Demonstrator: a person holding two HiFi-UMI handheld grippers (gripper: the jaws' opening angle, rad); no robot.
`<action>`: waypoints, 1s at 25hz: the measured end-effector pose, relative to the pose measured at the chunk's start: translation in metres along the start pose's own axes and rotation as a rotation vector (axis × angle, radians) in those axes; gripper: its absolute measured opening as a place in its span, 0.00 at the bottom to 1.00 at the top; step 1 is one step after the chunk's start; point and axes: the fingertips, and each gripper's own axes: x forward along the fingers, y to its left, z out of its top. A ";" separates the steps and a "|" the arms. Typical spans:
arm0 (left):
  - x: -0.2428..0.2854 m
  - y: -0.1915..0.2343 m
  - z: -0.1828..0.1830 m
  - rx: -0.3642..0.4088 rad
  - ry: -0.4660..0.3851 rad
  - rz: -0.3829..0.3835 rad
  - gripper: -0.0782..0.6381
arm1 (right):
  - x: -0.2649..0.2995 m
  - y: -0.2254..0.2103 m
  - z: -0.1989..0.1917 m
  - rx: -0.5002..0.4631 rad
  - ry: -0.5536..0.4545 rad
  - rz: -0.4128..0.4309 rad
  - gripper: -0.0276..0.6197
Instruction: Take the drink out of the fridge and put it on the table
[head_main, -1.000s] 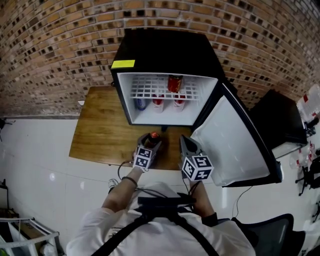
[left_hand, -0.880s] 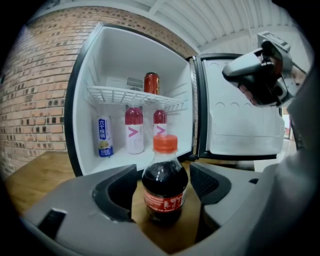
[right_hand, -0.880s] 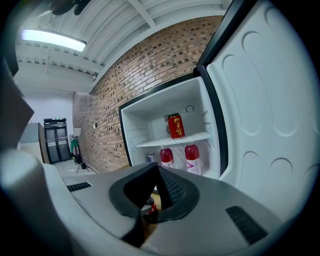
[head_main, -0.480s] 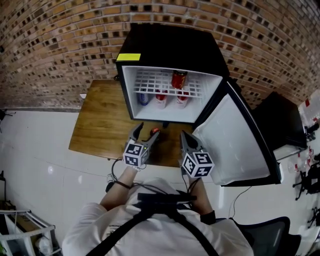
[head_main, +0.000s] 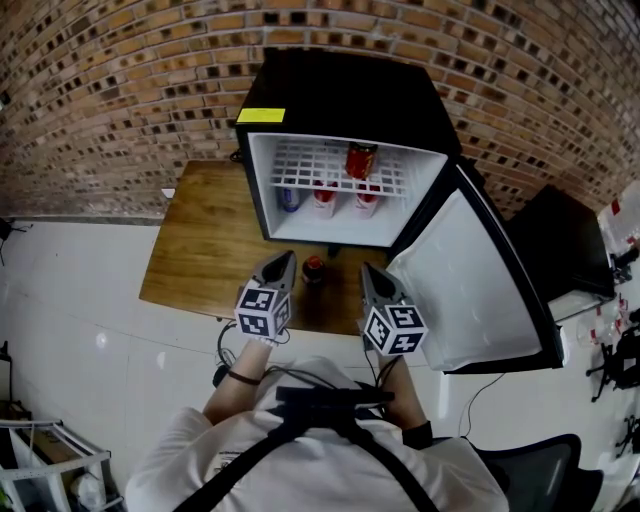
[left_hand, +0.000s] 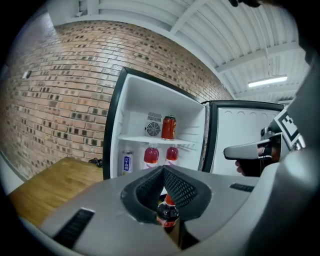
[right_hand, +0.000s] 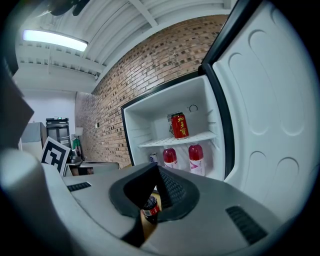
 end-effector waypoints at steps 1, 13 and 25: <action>0.000 0.001 0.000 -0.003 0.000 0.001 0.11 | 0.000 0.000 -0.001 0.000 0.002 -0.001 0.06; 0.001 -0.004 0.006 -0.012 0.028 -0.007 0.11 | 0.001 -0.004 -0.005 -0.009 0.015 -0.015 0.06; 0.005 -0.008 0.005 -0.013 0.052 -0.012 0.11 | 0.001 -0.006 -0.003 -0.030 0.016 -0.016 0.06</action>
